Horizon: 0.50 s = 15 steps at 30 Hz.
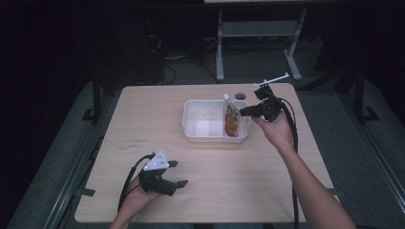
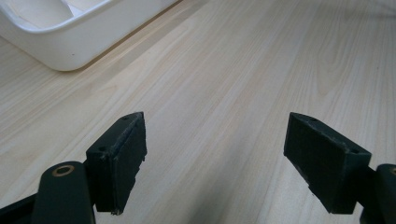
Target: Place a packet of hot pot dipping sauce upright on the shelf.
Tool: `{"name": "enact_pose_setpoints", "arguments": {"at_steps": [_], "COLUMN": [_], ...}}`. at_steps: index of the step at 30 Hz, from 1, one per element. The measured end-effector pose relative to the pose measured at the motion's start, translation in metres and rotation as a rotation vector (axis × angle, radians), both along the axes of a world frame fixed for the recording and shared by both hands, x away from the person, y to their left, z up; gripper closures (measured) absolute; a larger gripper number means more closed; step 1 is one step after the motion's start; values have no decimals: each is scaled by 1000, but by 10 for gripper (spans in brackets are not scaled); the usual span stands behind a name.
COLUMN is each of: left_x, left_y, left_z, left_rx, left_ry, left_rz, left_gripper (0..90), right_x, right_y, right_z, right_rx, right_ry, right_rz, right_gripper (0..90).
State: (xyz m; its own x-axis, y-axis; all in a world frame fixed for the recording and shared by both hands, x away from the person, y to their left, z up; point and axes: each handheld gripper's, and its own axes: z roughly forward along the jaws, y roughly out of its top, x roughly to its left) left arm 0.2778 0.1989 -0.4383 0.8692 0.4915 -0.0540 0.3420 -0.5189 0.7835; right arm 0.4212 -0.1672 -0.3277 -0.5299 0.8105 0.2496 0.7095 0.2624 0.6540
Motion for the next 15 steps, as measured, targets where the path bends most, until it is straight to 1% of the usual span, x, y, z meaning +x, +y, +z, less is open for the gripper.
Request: {"name": "enact_pose_setpoints", "arguments": {"at_steps": [9,15], "left_x": [0,0], "left_y": [1,1], "left_z": [0,0], "left_rx": [-1,0], "left_ry": [-1,0], "left_rz": [2,5], "left_gripper": [210,209], "right_x": [-9,-16], "right_y": [-9,-14], "right_z": [0,-1], "right_rx": [8,10], "right_ry": [3,0], "right_rz": [6,15], "right_gripper": [681,655]}}
